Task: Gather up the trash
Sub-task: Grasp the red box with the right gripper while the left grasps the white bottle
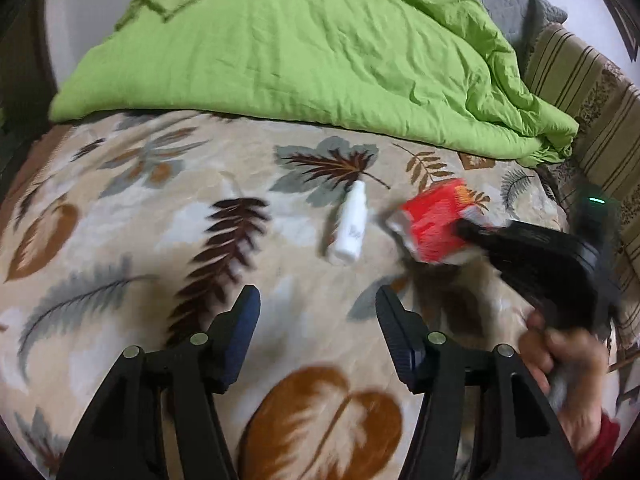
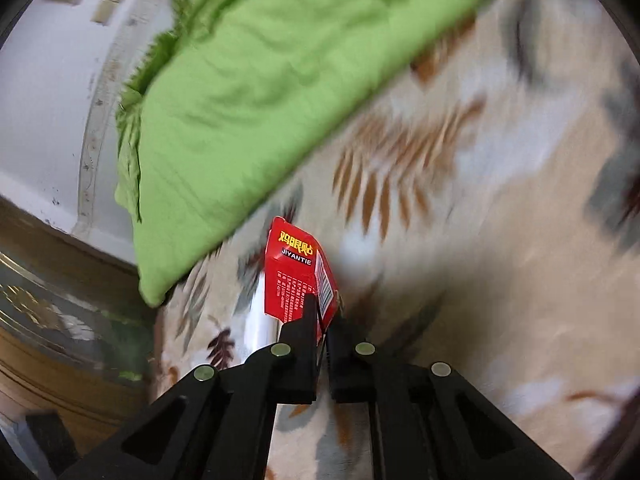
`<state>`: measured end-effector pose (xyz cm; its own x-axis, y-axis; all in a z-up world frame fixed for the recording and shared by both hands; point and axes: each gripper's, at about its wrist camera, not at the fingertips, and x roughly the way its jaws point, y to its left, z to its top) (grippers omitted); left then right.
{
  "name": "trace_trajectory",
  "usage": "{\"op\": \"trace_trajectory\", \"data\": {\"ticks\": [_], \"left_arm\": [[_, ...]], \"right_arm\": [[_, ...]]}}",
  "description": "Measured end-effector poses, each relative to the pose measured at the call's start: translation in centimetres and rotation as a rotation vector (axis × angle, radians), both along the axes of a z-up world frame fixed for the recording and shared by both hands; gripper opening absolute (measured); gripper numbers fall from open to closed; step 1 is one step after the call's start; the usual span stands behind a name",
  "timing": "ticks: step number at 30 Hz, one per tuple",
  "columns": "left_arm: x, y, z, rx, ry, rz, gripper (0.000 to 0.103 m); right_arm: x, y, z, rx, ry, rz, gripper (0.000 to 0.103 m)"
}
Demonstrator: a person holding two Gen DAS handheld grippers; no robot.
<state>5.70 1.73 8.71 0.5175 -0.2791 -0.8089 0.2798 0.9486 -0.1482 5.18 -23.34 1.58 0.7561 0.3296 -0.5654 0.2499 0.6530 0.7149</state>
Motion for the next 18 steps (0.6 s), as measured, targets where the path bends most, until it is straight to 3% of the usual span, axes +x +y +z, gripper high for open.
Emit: {"op": "trace_trajectory", "data": {"ticks": [7, 9, 10, 11, 18], "left_arm": [[7.0, -5.8, -4.0, 0.047, 0.077, -0.015, 0.059], [8.4, -6.8, -5.3, 0.075, 0.092, -0.023, 0.052], [8.9, -7.0, -5.9, 0.089, 0.101, -0.023, 0.036], [9.3, -7.1, -6.5, 0.102, 0.111, -0.021, 0.031], [5.7, -3.4, -5.9, 0.028, 0.072, 0.027, 0.030]], "right_arm": [[-1.0, -1.9, 1.6, -0.094, -0.007, -0.089, 0.004], [-0.7, -2.0, 1.7, -0.100, -0.005, -0.083, 0.004], [-0.7, -2.0, 1.8, -0.107, -0.006, -0.079, 0.004], [-0.7, -2.0, 1.9, -0.112, -0.009, -0.077, 0.004], [-0.9, 1.0, 3.3, -0.209, -0.046, 0.025, 0.004]]}}
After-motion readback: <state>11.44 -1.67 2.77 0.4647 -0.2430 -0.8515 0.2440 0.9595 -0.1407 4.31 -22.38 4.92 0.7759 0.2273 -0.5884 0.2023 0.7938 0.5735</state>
